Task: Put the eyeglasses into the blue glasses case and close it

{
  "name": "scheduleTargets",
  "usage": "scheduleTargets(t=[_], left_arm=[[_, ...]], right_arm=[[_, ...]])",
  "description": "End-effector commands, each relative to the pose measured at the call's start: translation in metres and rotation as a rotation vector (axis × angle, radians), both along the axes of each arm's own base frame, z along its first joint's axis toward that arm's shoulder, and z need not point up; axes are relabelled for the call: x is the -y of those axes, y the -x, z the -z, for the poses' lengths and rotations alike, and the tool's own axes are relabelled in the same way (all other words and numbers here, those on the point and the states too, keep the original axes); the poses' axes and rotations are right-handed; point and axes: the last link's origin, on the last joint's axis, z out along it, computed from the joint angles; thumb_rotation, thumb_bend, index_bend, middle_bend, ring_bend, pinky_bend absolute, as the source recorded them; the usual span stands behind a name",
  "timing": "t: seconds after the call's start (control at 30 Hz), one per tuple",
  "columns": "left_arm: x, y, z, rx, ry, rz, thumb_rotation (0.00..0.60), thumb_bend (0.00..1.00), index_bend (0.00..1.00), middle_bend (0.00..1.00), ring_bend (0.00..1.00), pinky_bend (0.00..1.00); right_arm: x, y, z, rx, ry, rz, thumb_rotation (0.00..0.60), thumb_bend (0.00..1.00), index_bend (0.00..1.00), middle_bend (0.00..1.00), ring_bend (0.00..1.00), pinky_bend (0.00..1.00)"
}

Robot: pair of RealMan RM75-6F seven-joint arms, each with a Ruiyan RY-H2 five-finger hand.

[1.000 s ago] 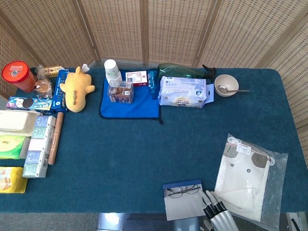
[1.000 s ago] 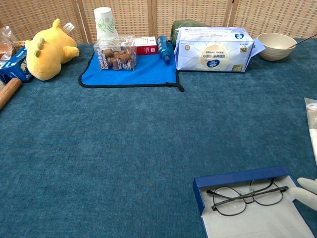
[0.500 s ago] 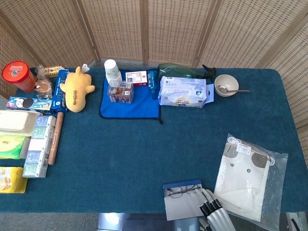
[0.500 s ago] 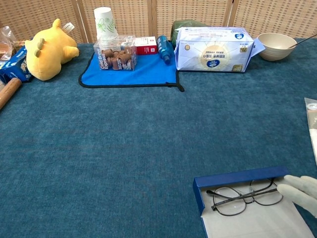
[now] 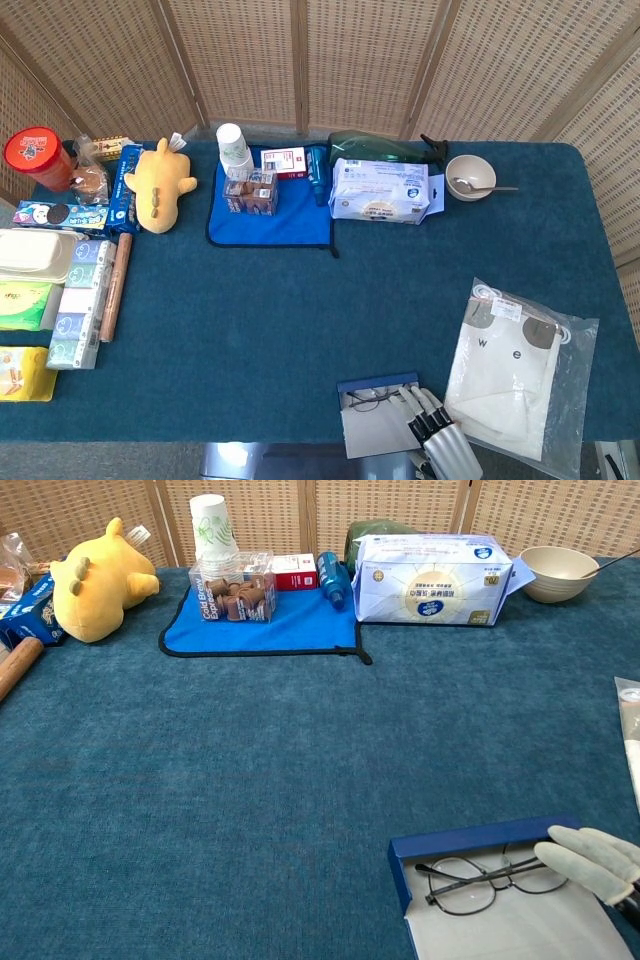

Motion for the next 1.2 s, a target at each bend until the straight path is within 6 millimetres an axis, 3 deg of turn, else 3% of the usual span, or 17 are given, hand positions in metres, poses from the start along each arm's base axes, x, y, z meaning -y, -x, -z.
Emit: scheduleTargets(t=[0.03, 0.7, 0.93, 1.07, 1.2], left_arm=[[0.001, 0.000, 0.000, -0.001, -0.003, -0.003, 0.600, 0.29, 0.19, 0.14, 0.00, 0.00], [0.005, 0.008, 0.000, 0.010, -0.011, -0.017, 0.600, 0.29, 0.19, 0.14, 0.00, 0.00], [0.006, 0.012, 0.003, 0.014, -0.001, -0.032, 0.600, 0.29, 0.19, 0.14, 0.00, 0.00], [0.005, 0.015, 0.004, 0.014, 0.001, -0.043, 0.600, 0.29, 0.19, 0.14, 0.00, 0.00], [0.003, 0.017, 0.004, 0.016, 0.003, -0.045, 0.600, 0.29, 0.19, 0.14, 0.00, 0.00]], right_arm=[[-0.001, -0.003, -0.001, 0.009, 0.003, -0.011, 0.600, 0.16, 0.00, 0.04, 0.01, 0.16], [0.000, -0.037, -0.017, 0.074, -0.014, -0.065, 0.600, 0.15, 0.00, 0.05, 0.04, 0.17], [0.008, -0.048, -0.019, 0.088, -0.032, -0.068, 0.600, 0.16, 0.23, 0.14, 0.10, 0.20], [0.012, -0.052, -0.019, 0.073, -0.038, -0.073, 0.600, 0.22, 0.24, 0.15, 0.10, 0.20], [0.009, -0.050, -0.021, 0.048, -0.032, -0.071, 0.600, 0.24, 0.20, 0.14, 0.09, 0.20]])
